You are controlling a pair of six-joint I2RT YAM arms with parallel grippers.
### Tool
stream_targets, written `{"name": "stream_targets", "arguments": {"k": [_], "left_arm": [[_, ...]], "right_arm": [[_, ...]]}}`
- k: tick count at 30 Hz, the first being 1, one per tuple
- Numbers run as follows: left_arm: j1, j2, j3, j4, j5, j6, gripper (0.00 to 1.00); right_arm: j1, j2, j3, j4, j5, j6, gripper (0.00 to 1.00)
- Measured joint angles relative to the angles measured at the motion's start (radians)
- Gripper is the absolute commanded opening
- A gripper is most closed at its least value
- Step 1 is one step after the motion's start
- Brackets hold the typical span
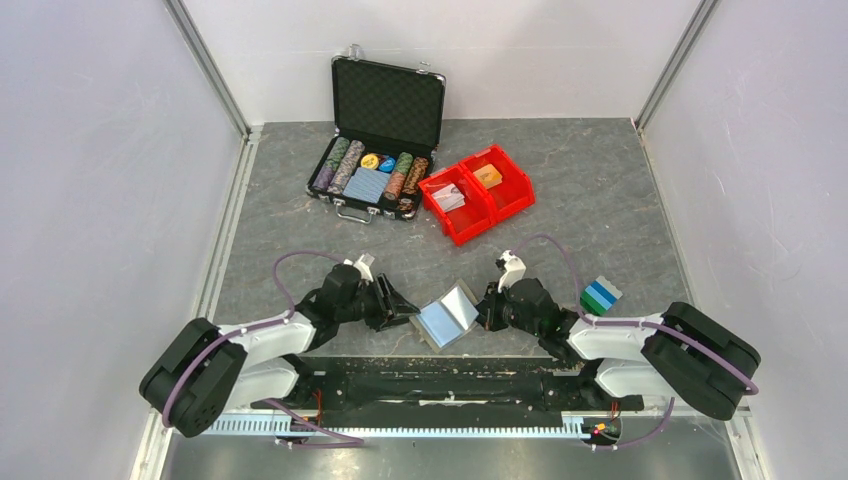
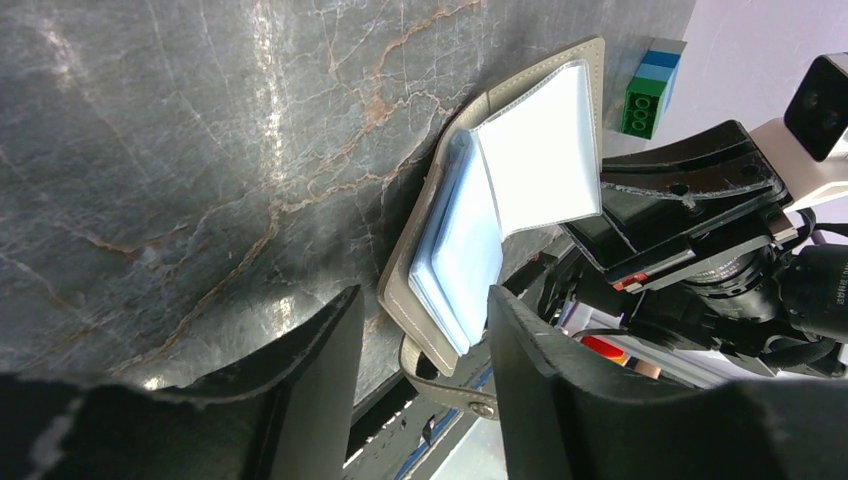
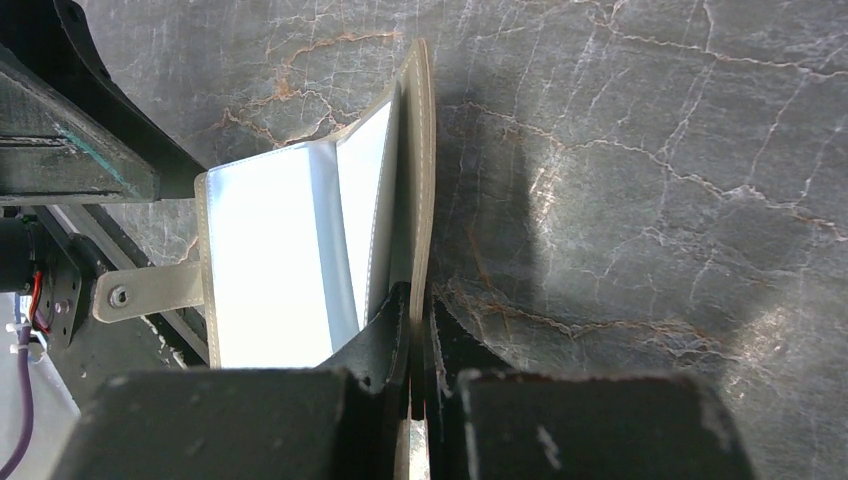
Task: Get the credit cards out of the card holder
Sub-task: Open the card holder at the center of the board.
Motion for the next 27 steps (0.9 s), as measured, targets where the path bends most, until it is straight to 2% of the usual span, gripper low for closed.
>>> {"name": "stream_targets", "arguments": {"k": [5,8,12,13,17,20,22,27], "left_arm": [[0.000,0.049,-0.011,0.067,0.007,-0.015,0.40],[-0.001,0.091,-0.029,0.124,0.013,-0.031,0.29],[-0.005,0.120,-0.048,0.193,0.033,-0.059,0.08],[-0.005,0.120,-0.050,0.209,0.035,-0.066,0.04],[-0.005,0.115,-0.051,0.259,0.045,-0.077,0.02],[-0.005,0.098,-0.051,0.261,0.052,-0.077,0.02],[-0.006,0.089,-0.051,0.261,0.053,-0.076,0.02],[-0.006,0.084,-0.041,0.249,0.068,-0.062,0.02]], "right_arm": [[0.000,0.000,-0.010,0.017,0.000,0.012,0.00],[0.000,0.000,-0.015,0.027,-0.001,0.019,0.00],[0.000,0.000,-0.021,0.037,0.000,0.030,0.00],[0.000,0.000,-0.022,0.039,0.000,0.031,0.03],[0.000,-0.002,-0.022,0.031,-0.003,0.030,0.28],[-0.003,-0.029,0.003,-0.048,-0.004,0.006,0.43],[-0.005,-0.076,0.037,-0.135,0.003,-0.023,0.47],[-0.008,-0.196,0.140,-0.323,0.042,-0.106,0.47]]}}
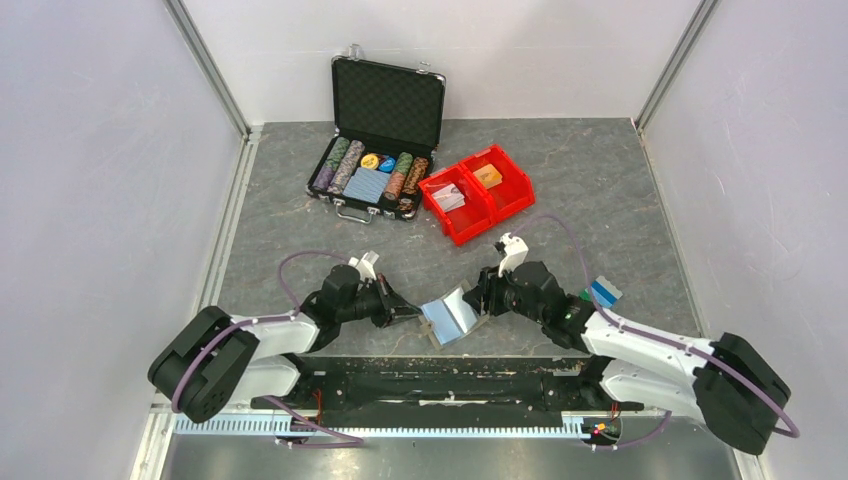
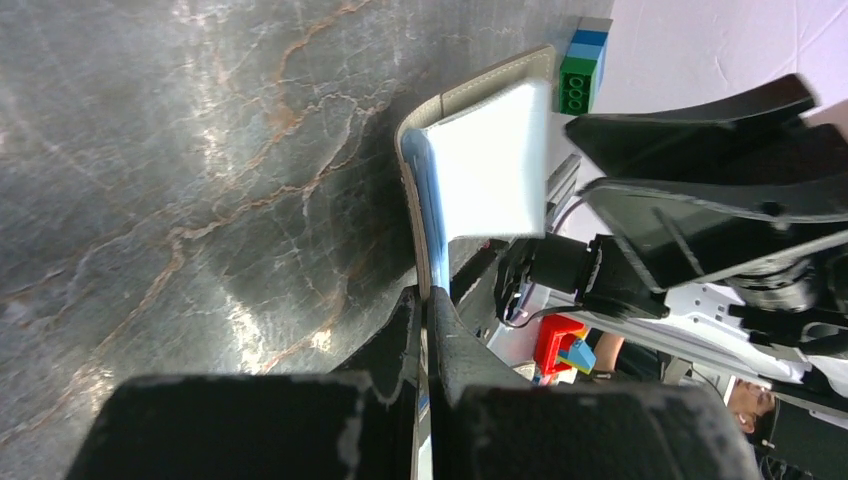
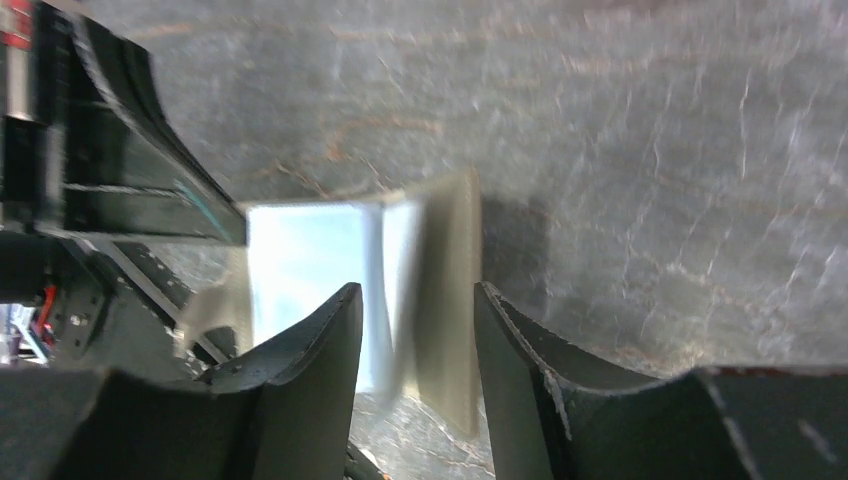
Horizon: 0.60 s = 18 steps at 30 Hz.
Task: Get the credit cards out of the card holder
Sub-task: Open the card holder at the center of the board.
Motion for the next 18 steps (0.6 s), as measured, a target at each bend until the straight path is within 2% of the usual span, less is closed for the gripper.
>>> {"name": "stream_targets", "arguments": {"k": [4,8,10,13,18], "left_arm": [[0.000,0.001,0.019,-0.014,0.020,0.013,0.02],[0.000,0.011,0.027,-0.018,0.042,0.035,0.02],[0.000,0.016,0.028,-0.019,0.050,0.044,0.02],[0.000,0.031,0.035,-0.020,0.066,0.061,0.02],[0.000,0.069,0.054,-0.027,0.082,0.088,0.02]], "right_arm": [[-0.001,-0.053,0.074,-0.059,-0.008,-0.038,0.42],[0.003,-0.068,0.084,-0.034,-0.072,-0.043,0.39],[0.008,-0.051,0.084,-0.011,-0.108,-0.041,0.45],[0.025,0.000,0.084,0.017,-0.136,-0.037,0.62],[0.063,0.089,0.082,0.041,-0.152,-0.035,0.73]]}}
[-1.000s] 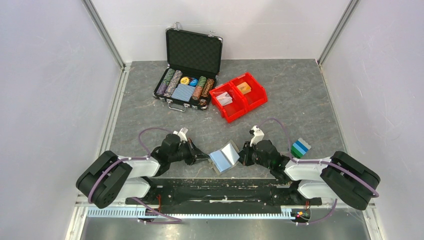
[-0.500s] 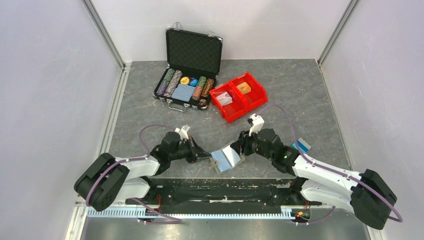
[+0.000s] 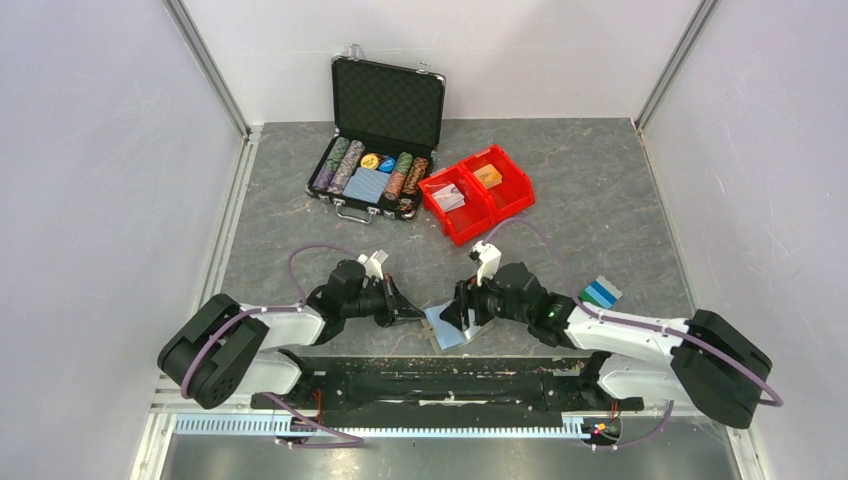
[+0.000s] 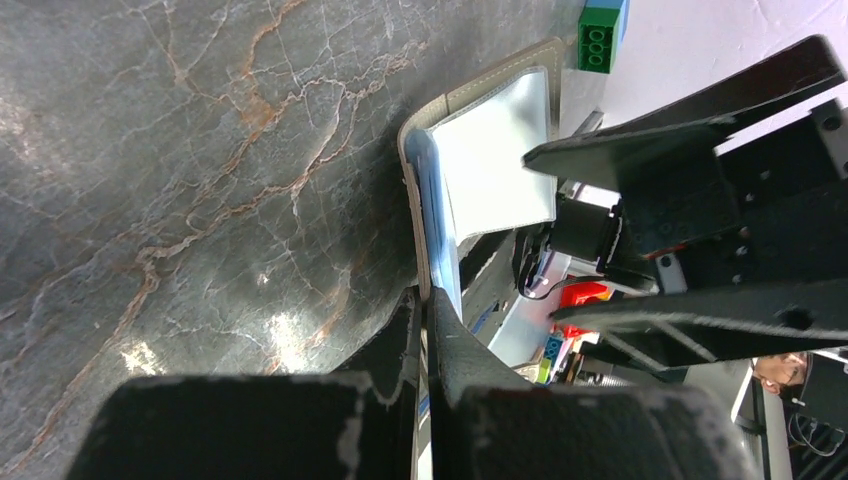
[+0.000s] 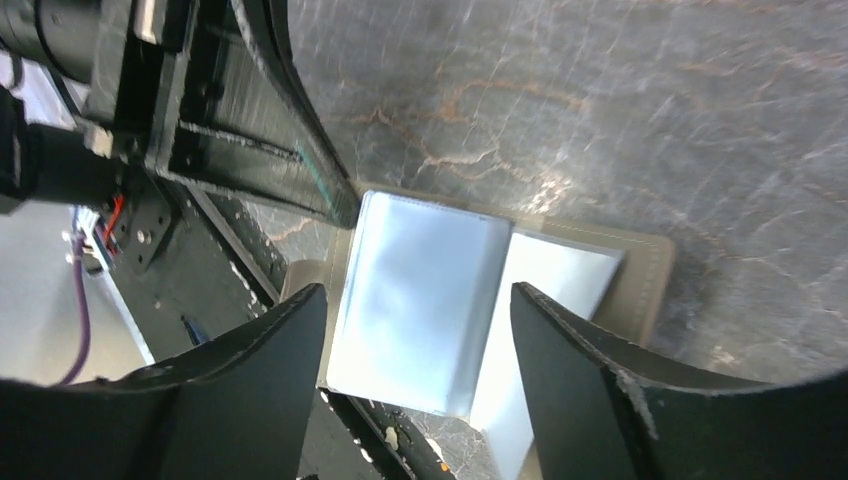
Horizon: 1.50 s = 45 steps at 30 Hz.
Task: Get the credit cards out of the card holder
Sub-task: Open the card holder at the center of the board.
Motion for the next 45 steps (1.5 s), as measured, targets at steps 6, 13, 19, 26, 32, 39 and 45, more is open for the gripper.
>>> {"name": "stream_targets", "arguments": {"k": [6,13,19,26,32,39,45], "left_arm": [[0.000,0.021,0.007,-0.004,0.013,0.007,0.02],[0.000,0.021,0.008,-0.013,0.014,0.008,0.02],[0.000,0.020,0.009,-0.016,0.015,0.008,0.02],[0.000,0.020,0.011,-0.027,0.014,0.009,0.02],[0.000,0.019,0.014,-0.038,0.014,0.014,0.02],[0.000,0.019,0.019,-0.045,0.014,0.040,0.02],[0.000,0.019,0.019,-0.050,0.014,0.044,0.02]], "right_arm": [[0.084,0.087,0.002,0.006,0.014,-0.006,0.77],[0.109,0.145,0.012,-0.001,0.058,-0.015,0.78],[0.124,0.178,0.026,0.005,0.068,-0.018,0.78],[0.130,0.184,0.026,0.007,0.089,-0.017,0.67],[0.135,0.166,0.026,-0.011,0.131,-0.014,0.67],[0.135,0.111,0.027,-0.053,0.191,-0.014,0.69],[0.135,0.082,0.027,-0.089,0.233,-0.018,0.70]]}}
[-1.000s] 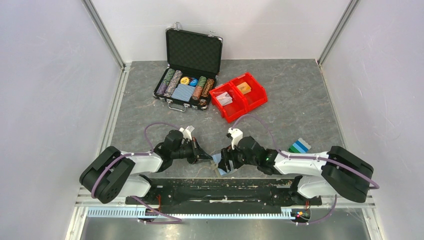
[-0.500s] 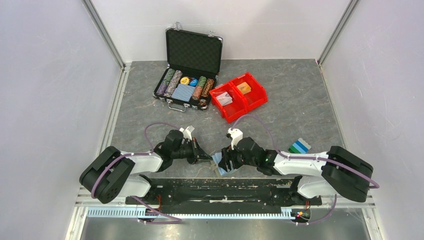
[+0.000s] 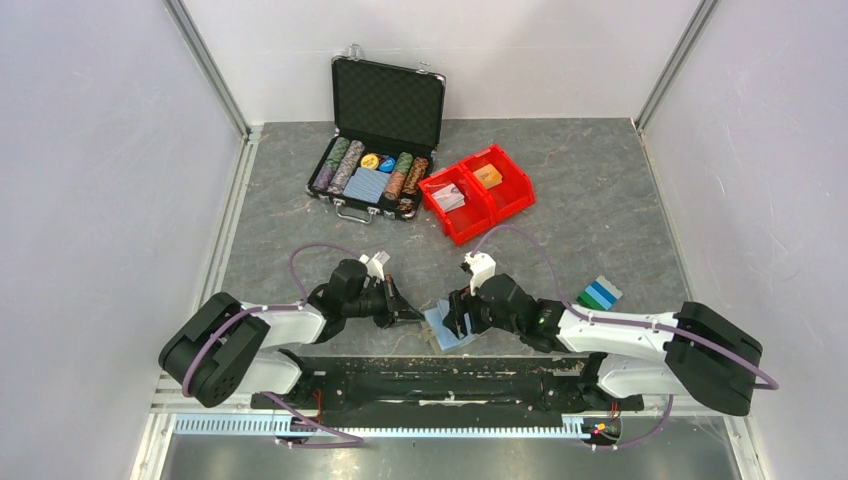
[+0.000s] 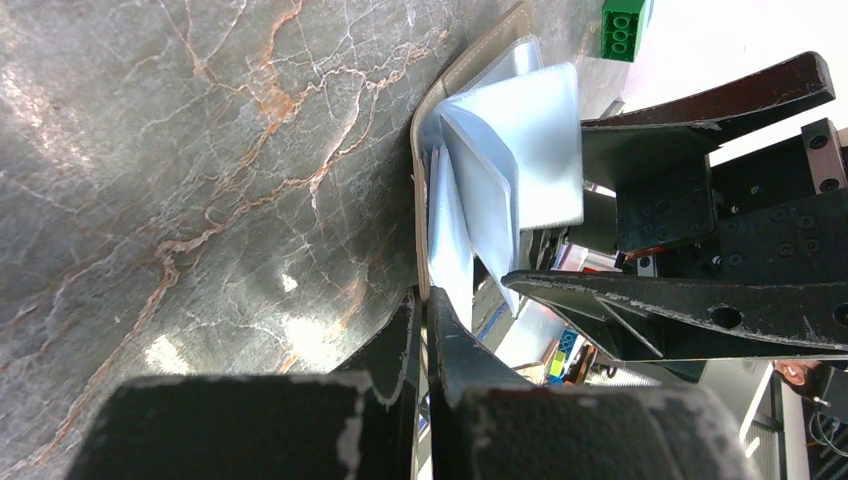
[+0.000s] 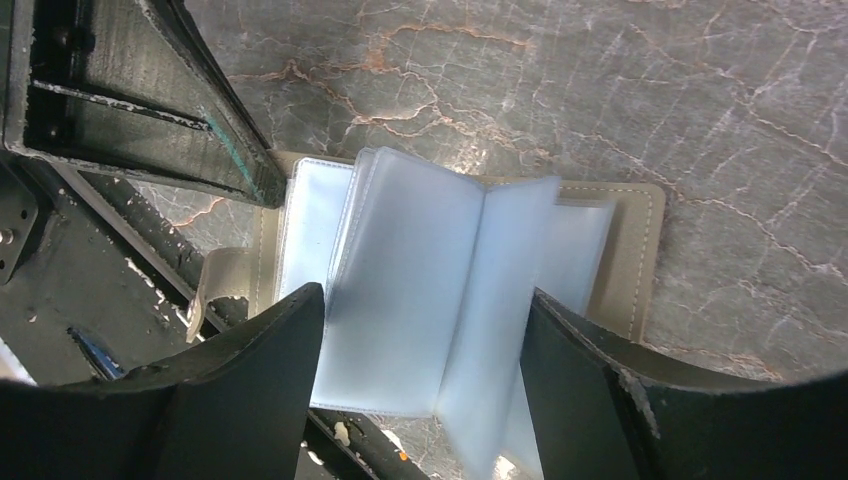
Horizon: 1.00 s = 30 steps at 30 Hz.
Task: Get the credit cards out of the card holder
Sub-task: Open the card holder at the center of the board.
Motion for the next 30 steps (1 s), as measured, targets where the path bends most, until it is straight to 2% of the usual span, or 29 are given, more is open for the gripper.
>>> {"name": "stream_targets", "arguments": {"k": [23,26,30], "left_arm": [[0.000,-0.006,0.012,-0.042,0.000,0.021,0.02],[0.000,-0.006,0.021,-0.064,-0.001,0.032,0.05],[0.000,-0.011,0.064,-0.155,-0.014,0.073,0.14]], "right_arm": [[0.000,-0.085,0.002,-0.159,0.168,-0.048,0.77],[0.000,-0.098,0.011,-0.189,0.178,-0.054,0.74],[-0.001,-0.125,0.033,-0.213,0.175,-0.070,0.61]]}}
